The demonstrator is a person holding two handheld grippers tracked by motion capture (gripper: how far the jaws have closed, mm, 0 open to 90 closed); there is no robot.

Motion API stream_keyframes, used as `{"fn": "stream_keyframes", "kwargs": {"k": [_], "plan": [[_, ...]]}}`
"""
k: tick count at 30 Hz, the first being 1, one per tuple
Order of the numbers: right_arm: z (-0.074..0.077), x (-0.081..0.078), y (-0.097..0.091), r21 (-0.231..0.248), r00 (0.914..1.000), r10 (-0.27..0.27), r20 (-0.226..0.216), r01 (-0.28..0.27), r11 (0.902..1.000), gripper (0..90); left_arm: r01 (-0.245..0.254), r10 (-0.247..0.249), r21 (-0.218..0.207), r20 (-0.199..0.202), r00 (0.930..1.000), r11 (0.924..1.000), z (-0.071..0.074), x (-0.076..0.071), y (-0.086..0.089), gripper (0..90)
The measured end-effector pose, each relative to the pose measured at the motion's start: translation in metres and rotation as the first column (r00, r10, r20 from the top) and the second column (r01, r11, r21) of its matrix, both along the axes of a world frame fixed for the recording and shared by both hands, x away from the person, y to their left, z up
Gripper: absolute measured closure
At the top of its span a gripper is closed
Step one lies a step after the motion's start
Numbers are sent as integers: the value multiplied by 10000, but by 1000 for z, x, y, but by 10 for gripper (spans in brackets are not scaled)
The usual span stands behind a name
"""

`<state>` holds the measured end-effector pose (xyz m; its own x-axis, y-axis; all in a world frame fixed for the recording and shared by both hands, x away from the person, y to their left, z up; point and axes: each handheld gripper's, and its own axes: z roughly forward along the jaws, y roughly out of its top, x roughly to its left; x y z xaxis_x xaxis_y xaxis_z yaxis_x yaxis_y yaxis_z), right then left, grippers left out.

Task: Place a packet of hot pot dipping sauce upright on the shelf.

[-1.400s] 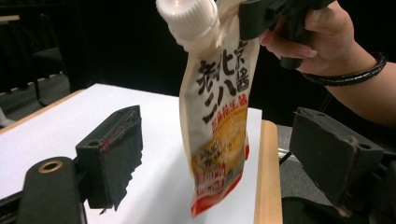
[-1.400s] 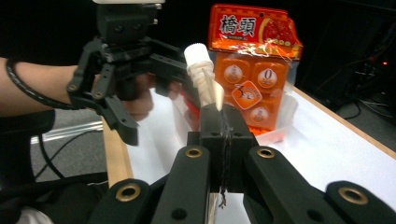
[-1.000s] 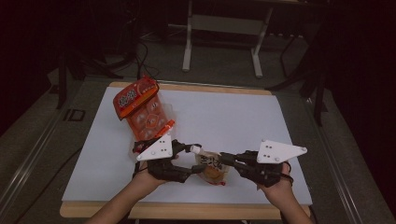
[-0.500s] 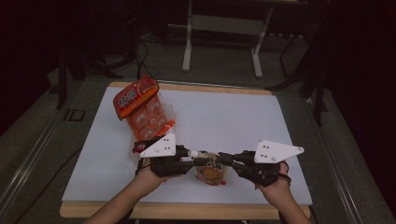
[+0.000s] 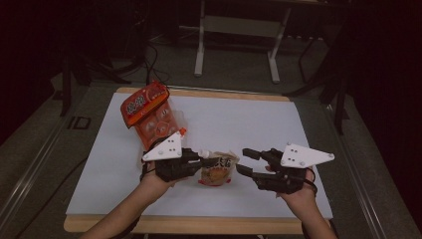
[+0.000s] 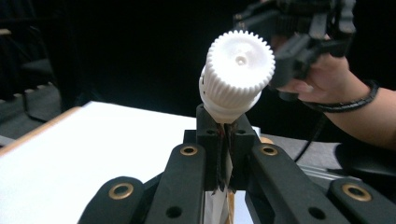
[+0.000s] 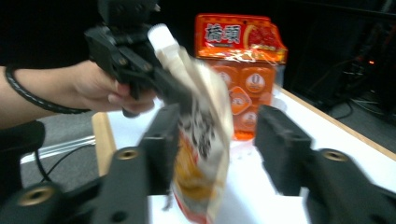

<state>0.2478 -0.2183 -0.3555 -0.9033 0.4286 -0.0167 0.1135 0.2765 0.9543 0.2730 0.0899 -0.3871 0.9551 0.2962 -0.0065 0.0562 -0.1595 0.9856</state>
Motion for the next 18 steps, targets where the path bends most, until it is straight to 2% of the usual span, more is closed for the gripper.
{"fn": "stream_keyframes", "kwargs": {"k": [2,3,4,5,9,13,15,17,18], "plan": [[-3,1,-2,54,9994,-337,14,337,9994,351,-176,177,-55,195,9997,9998,7,3,4,877],[-3,1,-2,54,9994,-337,14,337,9994,351,-176,177,-55,195,9997,9998,7,3,4,877],[-4,2,-4,62,9990,-451,-11,451,9990,315,-349,357,-186,406,9985,9992,14,6,9,877],[-7,6,-8,181,9980,-579,-244,583,9981,244,-507,519,-235,513,9973,9984,18,7,12,877],[-13,11,-15,281,9964,-716,-462,729,9969,142,-891,929,-569,689,9933,9944,31,15,24,878],[-17,12,-20,245,9974,-476,-548,490,9985,111,-1320,1376,-729,774,9875,9886,39,22,36,878],[-17,12,-22,276,9971,-484,-583,501,9984,116,-1373,1434,-750,830,9862,9877,40,24,39,878],[-19,12,-23,150,9963,-606,-616,616,9980,134,-1645,1725,-897,908,9808,9823,40,27,47,878],[-21,12,-25,248,9960,-505,-731,525,9983,134,-1804,1909,-1011,1061,9759,9784,40,29,51,878]]}}
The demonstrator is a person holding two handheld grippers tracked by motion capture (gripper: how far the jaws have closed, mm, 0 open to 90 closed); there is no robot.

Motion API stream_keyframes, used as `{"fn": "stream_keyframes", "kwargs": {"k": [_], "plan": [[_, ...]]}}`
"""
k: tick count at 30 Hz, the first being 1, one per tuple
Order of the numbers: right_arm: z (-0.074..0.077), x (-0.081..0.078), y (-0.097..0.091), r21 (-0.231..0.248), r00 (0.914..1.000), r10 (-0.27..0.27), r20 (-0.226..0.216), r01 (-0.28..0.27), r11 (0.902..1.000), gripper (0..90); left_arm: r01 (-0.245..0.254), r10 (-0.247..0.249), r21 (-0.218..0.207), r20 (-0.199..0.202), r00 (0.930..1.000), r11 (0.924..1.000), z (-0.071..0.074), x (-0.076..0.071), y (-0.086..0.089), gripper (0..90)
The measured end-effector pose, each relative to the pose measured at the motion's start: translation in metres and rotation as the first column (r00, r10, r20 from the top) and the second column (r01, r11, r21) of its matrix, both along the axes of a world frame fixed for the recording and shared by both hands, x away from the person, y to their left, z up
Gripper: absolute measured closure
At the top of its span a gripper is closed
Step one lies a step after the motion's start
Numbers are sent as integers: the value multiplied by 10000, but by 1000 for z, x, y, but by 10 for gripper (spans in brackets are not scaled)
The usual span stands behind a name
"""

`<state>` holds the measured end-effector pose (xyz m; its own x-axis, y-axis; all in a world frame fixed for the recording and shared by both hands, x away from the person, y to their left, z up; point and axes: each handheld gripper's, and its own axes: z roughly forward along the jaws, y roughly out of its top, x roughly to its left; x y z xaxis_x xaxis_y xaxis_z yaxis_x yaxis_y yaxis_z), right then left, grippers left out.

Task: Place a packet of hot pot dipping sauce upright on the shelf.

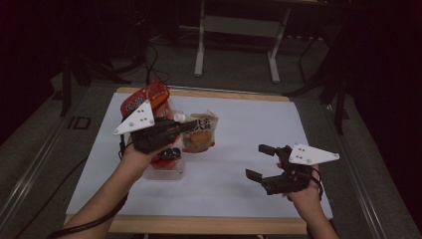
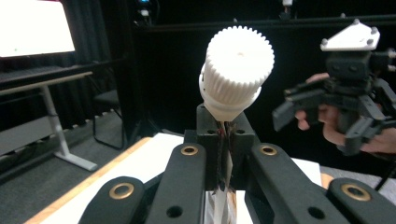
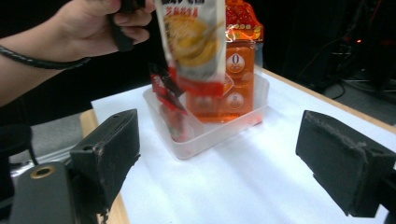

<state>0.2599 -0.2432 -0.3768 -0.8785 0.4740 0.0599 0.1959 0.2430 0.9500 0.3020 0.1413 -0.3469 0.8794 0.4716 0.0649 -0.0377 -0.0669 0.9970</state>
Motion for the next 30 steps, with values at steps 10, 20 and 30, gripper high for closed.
{"fn": "stream_keyframes", "kwargs": {"k": [10,20,30], "plan": [[-7,0,-5,59,9996,110,-254,-109,9999,137,-263,259,118,353,9990,9996,-9,17,30,879],[-13,2,-2,-74,9990,187,-407,-191,9998,143,-256,251,271,185,9995,9993,-26,31,53,879],[-16,4,-3,-61,9981,200,-580,-204,9998,146,-251,262,349,-301,9992,9991,-51,41,68,878]]}}
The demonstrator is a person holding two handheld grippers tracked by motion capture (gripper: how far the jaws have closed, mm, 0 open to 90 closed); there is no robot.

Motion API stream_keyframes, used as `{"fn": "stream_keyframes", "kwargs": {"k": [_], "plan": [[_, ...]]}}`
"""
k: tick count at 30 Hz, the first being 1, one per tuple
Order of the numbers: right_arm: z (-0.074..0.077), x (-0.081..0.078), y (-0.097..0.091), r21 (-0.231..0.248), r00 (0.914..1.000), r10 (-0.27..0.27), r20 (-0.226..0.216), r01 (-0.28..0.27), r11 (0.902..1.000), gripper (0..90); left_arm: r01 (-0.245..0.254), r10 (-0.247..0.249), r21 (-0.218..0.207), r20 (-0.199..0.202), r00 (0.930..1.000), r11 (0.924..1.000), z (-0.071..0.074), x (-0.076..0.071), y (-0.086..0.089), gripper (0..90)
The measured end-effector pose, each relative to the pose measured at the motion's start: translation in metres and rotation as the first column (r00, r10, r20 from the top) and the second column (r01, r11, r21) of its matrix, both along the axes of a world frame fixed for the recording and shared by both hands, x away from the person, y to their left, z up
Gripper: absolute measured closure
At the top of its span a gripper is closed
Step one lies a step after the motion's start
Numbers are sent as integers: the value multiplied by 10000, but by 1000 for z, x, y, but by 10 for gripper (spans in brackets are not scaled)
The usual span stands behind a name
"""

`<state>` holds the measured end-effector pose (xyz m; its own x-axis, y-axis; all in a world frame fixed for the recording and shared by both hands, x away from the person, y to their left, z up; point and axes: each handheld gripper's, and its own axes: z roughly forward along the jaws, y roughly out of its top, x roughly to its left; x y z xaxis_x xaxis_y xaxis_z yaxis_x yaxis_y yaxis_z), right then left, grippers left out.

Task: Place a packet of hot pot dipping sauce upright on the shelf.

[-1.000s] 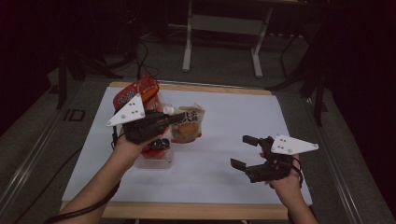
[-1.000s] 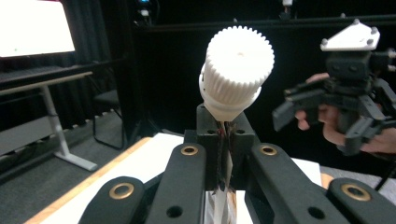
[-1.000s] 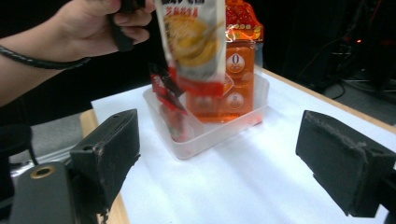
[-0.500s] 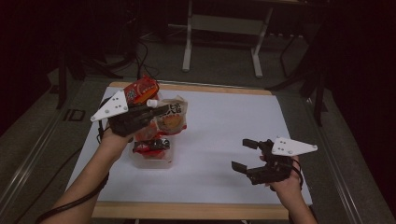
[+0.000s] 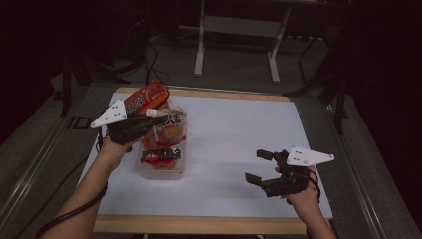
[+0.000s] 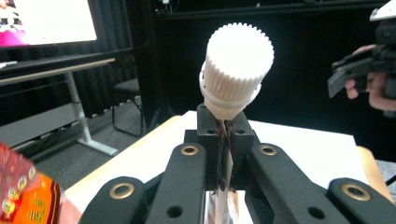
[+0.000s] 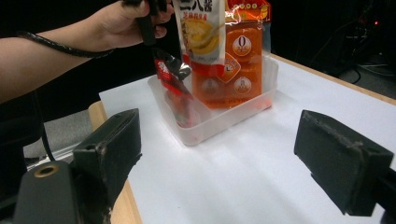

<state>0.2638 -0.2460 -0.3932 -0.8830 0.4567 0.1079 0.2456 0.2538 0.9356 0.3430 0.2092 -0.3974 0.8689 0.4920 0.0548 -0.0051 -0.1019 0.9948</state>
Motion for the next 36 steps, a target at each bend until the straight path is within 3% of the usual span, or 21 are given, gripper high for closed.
{"fn": "stream_keyframes", "kwargs": {"k": [3,7,14,21,26,31,36], "plan": [[-1,0,0,-3,10000,-3,-54,3,10000,146,143,-141,231,-96,9999,9996,-8,0,2,878],[-3,1,0,-7,10000,-6,-87,6,10000,146,370,-364,177,-330,9988,9992,-14,-1,5,877],[-3,2,-1,26,9998,-38,-174,38,10000,147,770,-750,415,-479,9960,9962,-17,-6,6,877],[-5,3,0,39,9997,-27,-246,28,10000,148,1267,-1197,792,-875,9889,9888,-26,-5,1,877],[-4,4,-1,59,9997,-47,-225,48,10000,148,1356,-1261,856,-1081,9861,9871,-32,-3,-2,877],[-5,4,-2,54,9996,-51,-275,53,10000,148,1087,-1001,961,-909,9908,9894,-32,-3,-2,875],[-5,4,-2,42,9996,-44,-262,45,10000,148,1055,-952,1132,-922,9912,9880,-30,0,-4,876]]}}
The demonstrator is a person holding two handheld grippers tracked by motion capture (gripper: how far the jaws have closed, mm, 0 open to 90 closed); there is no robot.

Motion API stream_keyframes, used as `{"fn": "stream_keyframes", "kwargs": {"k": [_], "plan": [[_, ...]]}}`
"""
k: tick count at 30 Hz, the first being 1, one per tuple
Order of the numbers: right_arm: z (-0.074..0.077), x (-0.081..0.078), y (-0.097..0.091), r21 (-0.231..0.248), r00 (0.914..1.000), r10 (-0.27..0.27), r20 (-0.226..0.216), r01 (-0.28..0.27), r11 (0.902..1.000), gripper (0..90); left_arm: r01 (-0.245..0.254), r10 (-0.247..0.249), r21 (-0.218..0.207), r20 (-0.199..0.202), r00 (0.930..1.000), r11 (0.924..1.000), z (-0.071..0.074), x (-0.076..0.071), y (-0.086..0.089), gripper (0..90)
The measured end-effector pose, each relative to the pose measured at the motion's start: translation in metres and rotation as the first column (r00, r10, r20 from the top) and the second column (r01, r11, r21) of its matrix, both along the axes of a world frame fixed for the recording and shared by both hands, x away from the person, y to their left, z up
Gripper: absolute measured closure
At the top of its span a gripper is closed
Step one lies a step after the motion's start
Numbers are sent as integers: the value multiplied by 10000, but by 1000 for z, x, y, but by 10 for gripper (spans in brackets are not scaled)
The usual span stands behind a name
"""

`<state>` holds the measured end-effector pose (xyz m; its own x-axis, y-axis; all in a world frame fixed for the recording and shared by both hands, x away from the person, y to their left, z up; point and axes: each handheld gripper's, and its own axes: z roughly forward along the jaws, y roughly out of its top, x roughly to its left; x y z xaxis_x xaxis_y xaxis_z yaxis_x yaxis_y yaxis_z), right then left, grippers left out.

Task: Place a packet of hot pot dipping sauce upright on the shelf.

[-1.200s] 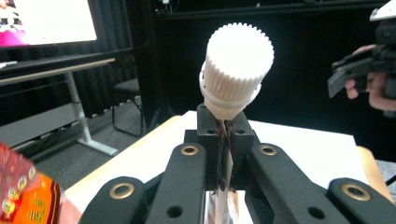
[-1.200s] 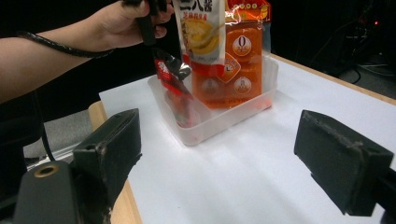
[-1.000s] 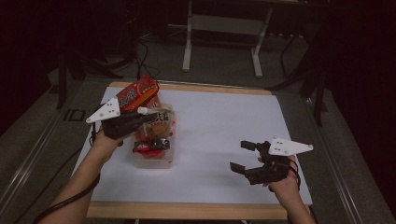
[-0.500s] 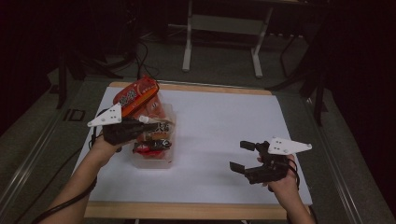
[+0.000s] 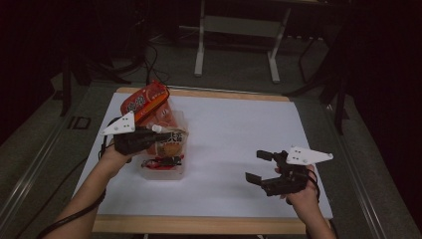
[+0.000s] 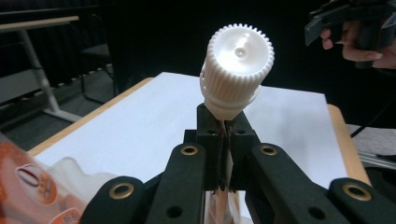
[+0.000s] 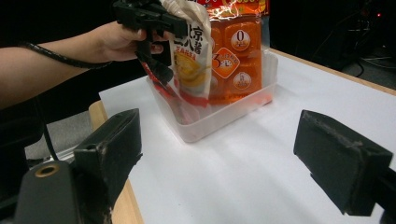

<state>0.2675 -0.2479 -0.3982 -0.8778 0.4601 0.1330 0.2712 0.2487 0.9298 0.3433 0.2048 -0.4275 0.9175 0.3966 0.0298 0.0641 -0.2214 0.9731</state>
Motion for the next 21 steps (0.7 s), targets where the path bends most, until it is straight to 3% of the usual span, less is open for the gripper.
{"fn": "stream_keyframes", "kwargs": {"k": [7,9,13,19,21], "plan": [[-2,1,0,-20,10000,3,-68,-3,10000,149,28,-28,281,-24,10000,9996,-1,5,-5,875],[-2,1,0,-39,9999,16,-114,-17,10000,149,-285,276,381,252,9993,9989,-3,5,-5,876],[-3,1,0,-71,9999,41,-121,-42,10000,149,-253,251,197,117,9996,9995,-6,6,-5,875],[-4,1,1,-108,9998,90,-193,-92,9999,151,-204,206,257,-69,9998,9995,-14,5,-4,874],[-4,1,1,-110,9998,103,-197,-105,9999,152,-163,167,135,-322,9993,9998,-17,6,-3,872]]}}
